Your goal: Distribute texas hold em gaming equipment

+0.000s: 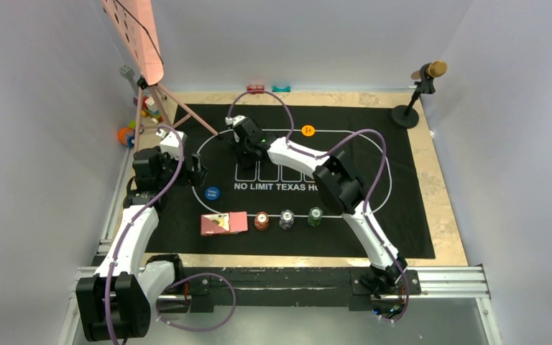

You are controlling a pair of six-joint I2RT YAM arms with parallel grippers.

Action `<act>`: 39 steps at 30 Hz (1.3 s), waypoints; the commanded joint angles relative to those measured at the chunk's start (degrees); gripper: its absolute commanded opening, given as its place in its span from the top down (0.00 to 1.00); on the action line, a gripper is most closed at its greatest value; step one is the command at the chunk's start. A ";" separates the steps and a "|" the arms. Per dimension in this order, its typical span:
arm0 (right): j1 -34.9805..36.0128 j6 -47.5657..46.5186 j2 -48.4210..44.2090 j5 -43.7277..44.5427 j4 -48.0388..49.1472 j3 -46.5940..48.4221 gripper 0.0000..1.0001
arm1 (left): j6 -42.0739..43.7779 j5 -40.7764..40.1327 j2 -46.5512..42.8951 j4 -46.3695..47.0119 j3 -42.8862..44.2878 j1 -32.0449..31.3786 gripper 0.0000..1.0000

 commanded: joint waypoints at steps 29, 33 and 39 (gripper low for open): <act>8.14 -0.85 1.65 -2.61 3.10 5.62 0.46 | -3.40 -1.24 0.94 3.83 -0.50 -0.26 0.00; 8.06 -0.89 1.86 -2.41 3.58 5.52 0.35 | -3.70 -1.11 0.87 4.06 -0.67 -0.29 0.00; 7.67 -0.96 -0.08 -1.41 3.64 5.04 0.30 | -3.87 -1.31 0.81 4.39 -0.85 -0.24 0.00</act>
